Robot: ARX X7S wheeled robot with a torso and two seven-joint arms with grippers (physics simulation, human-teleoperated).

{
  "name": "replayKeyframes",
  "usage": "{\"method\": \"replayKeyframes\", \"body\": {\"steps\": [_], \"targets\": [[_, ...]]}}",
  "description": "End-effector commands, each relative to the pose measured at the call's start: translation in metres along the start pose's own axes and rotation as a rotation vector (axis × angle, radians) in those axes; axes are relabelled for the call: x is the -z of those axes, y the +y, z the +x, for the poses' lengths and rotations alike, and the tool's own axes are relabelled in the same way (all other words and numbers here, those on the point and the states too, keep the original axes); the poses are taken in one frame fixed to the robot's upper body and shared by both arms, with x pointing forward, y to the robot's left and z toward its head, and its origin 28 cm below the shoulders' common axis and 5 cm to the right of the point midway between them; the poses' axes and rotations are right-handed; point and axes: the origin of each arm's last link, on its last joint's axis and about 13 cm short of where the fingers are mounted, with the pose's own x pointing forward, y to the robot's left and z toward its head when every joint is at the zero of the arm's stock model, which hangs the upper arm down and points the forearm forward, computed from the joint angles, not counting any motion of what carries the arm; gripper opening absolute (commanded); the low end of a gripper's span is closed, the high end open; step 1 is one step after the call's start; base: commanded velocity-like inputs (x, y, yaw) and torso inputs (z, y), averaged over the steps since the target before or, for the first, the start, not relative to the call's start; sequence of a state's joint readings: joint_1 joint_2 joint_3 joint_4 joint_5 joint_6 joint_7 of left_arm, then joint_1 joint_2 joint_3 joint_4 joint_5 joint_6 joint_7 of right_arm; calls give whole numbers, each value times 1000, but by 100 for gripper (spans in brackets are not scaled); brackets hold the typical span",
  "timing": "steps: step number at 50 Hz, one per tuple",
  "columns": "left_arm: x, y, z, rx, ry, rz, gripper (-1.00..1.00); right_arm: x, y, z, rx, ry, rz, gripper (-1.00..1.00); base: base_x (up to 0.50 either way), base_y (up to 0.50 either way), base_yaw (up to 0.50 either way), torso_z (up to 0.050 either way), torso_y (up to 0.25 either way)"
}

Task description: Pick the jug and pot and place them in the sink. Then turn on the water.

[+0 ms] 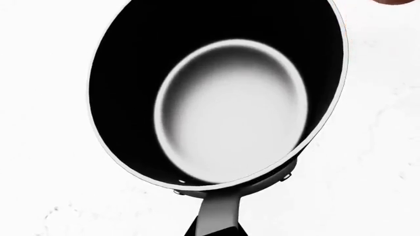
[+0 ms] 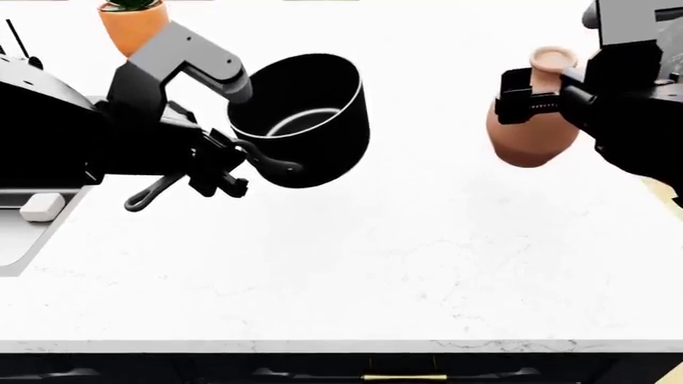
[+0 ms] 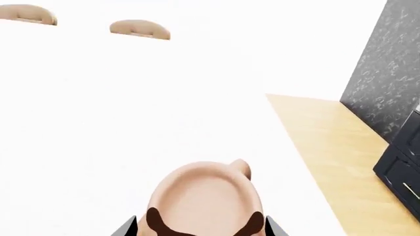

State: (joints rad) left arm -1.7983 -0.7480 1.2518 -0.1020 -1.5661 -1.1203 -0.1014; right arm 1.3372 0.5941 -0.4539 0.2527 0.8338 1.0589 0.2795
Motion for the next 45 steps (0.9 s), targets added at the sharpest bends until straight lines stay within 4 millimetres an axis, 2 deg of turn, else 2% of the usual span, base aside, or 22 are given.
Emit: {"method": "replayKeyframes", "body": {"steps": [1,14,18,27,39,45], "targets": [[-14,5,-15,-86,-102,19,-100,-17,1,-19,2,-140,-3,-100,0,0,0,0,0],[-17,6,-22,-97,-134,20,-100,-6,6,-17,-17,-178,15,-100,0,0,0,1,3],[-13,1,-28,-98,-150,46,-100,-4,5,-22,-11,-163,-13,-100,0,0,0,0,3],[11,-14,-64,-133,-191,135,-100,7,-6,-66,-70,-163,-122,-100,0,0,0,1,3],[55,-19,-103,-226,-233,90,-100,29,-16,-124,-101,-167,-158,-100,0,0,0,1,3],[77,-23,-118,-269,-247,70,-100,36,-19,-142,-97,-175,-145,-100,0,0,0,2,2]]}}
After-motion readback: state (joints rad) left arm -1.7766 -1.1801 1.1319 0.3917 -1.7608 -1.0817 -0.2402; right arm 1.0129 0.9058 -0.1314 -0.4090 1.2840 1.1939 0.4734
